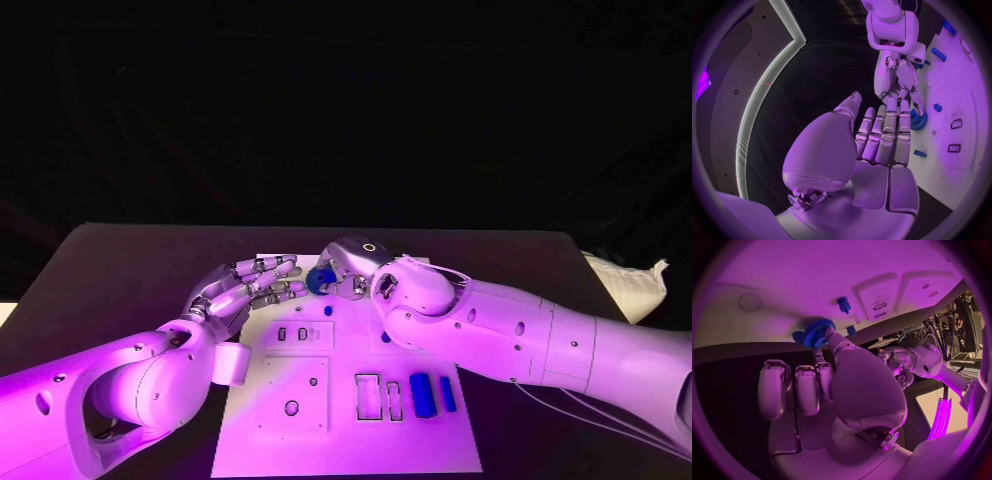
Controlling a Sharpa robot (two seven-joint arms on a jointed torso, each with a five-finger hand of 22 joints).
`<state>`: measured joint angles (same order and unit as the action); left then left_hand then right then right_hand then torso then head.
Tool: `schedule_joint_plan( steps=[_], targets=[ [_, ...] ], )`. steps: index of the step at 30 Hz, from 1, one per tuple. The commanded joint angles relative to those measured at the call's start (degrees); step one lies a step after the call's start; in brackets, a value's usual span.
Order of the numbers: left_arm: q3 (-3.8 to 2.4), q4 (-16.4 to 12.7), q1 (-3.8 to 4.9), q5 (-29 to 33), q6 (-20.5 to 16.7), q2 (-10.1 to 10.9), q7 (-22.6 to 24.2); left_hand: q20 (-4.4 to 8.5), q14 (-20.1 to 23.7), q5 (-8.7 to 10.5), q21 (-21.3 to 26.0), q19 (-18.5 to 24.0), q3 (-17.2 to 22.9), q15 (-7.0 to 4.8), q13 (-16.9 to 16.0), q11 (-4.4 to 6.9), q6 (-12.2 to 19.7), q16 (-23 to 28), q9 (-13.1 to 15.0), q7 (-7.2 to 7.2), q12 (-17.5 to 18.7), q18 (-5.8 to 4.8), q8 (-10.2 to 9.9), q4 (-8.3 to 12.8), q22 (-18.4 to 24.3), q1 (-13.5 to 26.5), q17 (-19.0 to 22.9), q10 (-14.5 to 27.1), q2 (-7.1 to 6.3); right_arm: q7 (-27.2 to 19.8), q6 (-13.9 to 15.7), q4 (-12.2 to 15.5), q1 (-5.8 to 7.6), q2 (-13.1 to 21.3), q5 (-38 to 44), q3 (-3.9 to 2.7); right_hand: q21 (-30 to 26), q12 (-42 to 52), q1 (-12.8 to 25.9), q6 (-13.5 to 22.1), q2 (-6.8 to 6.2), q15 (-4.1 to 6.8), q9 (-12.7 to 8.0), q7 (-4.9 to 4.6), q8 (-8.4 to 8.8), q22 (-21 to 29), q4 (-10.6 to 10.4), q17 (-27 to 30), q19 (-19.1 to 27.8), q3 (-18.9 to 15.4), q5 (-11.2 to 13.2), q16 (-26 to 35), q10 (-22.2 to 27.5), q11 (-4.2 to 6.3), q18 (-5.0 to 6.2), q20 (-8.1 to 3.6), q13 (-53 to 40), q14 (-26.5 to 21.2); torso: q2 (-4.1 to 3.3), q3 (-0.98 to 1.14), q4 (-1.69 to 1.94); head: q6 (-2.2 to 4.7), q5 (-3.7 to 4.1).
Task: Assemble the parts on the task board
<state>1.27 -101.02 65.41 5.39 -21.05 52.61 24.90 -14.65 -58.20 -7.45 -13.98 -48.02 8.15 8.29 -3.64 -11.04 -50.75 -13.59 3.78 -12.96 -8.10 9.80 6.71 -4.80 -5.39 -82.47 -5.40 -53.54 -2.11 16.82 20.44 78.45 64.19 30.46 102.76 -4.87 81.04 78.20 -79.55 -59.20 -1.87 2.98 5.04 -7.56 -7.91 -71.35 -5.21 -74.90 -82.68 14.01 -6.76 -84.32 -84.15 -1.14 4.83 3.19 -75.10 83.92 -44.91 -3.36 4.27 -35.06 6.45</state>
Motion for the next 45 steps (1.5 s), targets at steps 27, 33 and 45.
schedule_joint_plan(
  steps=[27,33,45],
  targets=[
    [-0.05,-0.1,0.06,0.1,1.1,-0.1,0.2,-0.12,-0.5,0.19,-0.3,-0.3,0.1,0.03,0.0,-0.05,0.4,0.2,0.0,-0.93,0.4,0.74,-0.2,0.3,0.1,-0.1,-0.1,0.3,0.51,1.8,-7.1,-2.3,-0.42,-1.1,-2.2,0.43,0.5,-5.2,19.0,2.8,-1.93,-1.78,0.3,-0.62,4.2,-0.5,-11.4,-5.5,0.2,-9.0,-8.7,-1.1,2.5,-2.09,-1.19,1.51,-2.4,4.2,-0.05,0.04,-0.13,-0.1,-0.1],
    [-0.05,-0.1,0.07,0.1,1.1,0.0,0.1,-0.11,-0.5,0.21,-0.3,-0.4,0.3,0.02,0.0,-0.04,0.4,0.3,0.0,-0.93,0.4,0.74,-0.3,0.6,0.1,-0.2,-0.1,0.3,0.54,2.3,-6.9,-2.6,-0.41,-1.0,-2.5,0.44,0.6,-5.0,19.1,2.8,-1.53,-1.8,0.4,-0.62,4.2,-0.7,-11.4,-5.8,0.2,-9.5,-9.2,-1.2,2.4,-2.09,-1.21,1.52,-2.6,4.3,-0.05,0.05,-0.18,-0.04,-0.09],
    [-0.05,0.0,0.07,0.1,1.1,0.3,0.2,-0.11,-0.5,0.21,-0.3,-0.4,0.3,0.02,0.0,-0.04,0.4,0.3,0.0,-0.93,0.4,0.74,-0.3,0.6,0.1,-0.2,-0.1,0.3,0.54,-7.3,13.0,-0.1,-0.59,2.3,-8.2,0.41,0.7,-5.5,12.4,3.0,-0.22,-1.78,0.6,-0.64,4.24,-0.7,-9.0,-5.6,0.3,-10.3,-11.7,-1.1,2.6,-2.06,-1.2,1.53,-2.6,4.2,0.02,0.14,-0.28,0.24,-0.08]
  ],
)
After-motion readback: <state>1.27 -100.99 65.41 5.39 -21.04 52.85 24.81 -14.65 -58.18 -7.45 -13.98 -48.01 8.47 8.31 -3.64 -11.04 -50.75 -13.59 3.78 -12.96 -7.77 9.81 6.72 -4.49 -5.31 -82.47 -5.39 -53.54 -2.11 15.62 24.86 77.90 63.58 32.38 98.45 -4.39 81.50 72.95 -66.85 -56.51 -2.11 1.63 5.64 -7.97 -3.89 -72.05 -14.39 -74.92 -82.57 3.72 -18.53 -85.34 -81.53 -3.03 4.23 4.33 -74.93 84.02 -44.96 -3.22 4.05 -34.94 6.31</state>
